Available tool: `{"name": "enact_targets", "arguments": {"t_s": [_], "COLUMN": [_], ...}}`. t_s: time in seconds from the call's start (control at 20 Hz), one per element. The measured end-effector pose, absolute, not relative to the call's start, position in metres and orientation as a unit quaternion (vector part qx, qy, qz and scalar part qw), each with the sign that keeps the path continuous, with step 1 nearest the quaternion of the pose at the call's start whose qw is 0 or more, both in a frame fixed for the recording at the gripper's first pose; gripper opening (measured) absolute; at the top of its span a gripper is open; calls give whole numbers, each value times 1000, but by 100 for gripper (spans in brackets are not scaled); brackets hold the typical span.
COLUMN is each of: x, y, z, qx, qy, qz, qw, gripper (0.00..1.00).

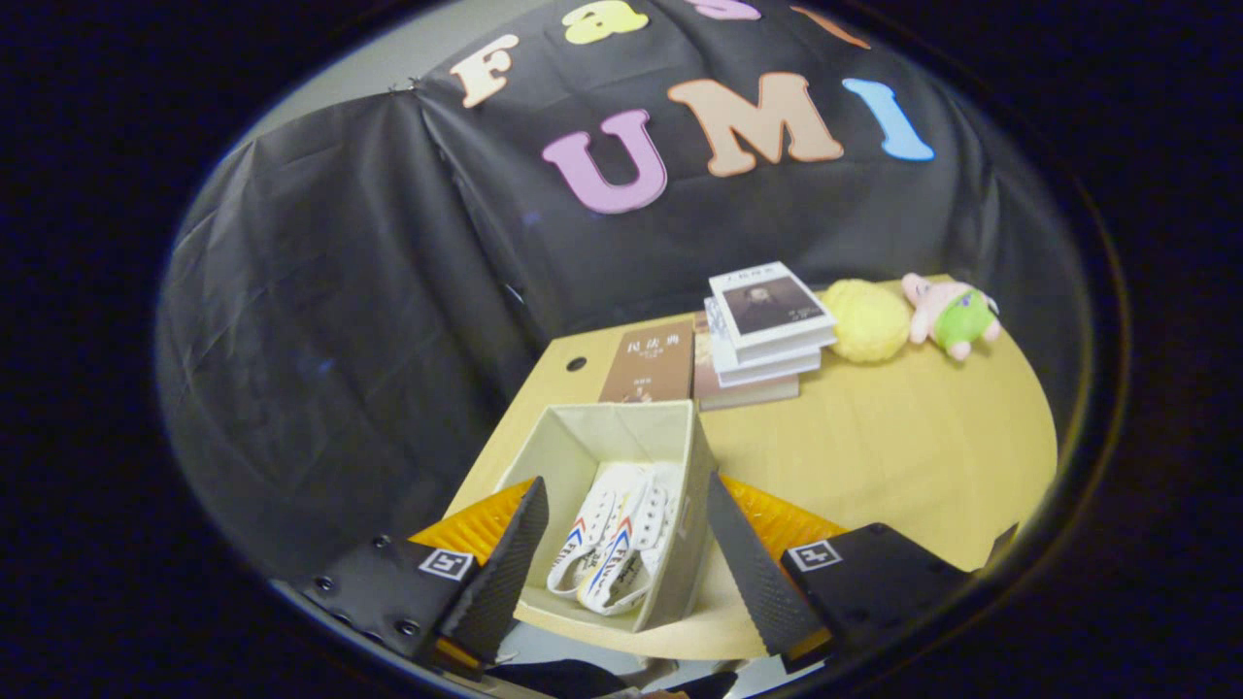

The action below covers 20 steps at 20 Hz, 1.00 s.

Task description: Open the storage box then place both shoes into the box .Put the left shoe in first, then the right shoe, with the right side of both shoes facing outward in a uniform manner.

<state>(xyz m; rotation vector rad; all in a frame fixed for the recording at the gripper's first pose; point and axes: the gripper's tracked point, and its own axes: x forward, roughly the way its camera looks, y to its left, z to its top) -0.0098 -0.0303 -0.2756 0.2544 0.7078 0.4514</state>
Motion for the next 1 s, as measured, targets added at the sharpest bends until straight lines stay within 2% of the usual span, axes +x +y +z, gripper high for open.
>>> {"name": "enact_targets", "arguments": {"t_s": [0.5, 0.75, 1.0], "x": [-6, -7, -6], "y": [-131, -174, -200], "z": [-184, -160, -154], "qx": [73, 66, 43], "qy": [153, 86, 59], "qz": [163, 117, 92], "qw": [972, 987, 993], "gripper": [100, 100, 100]}}
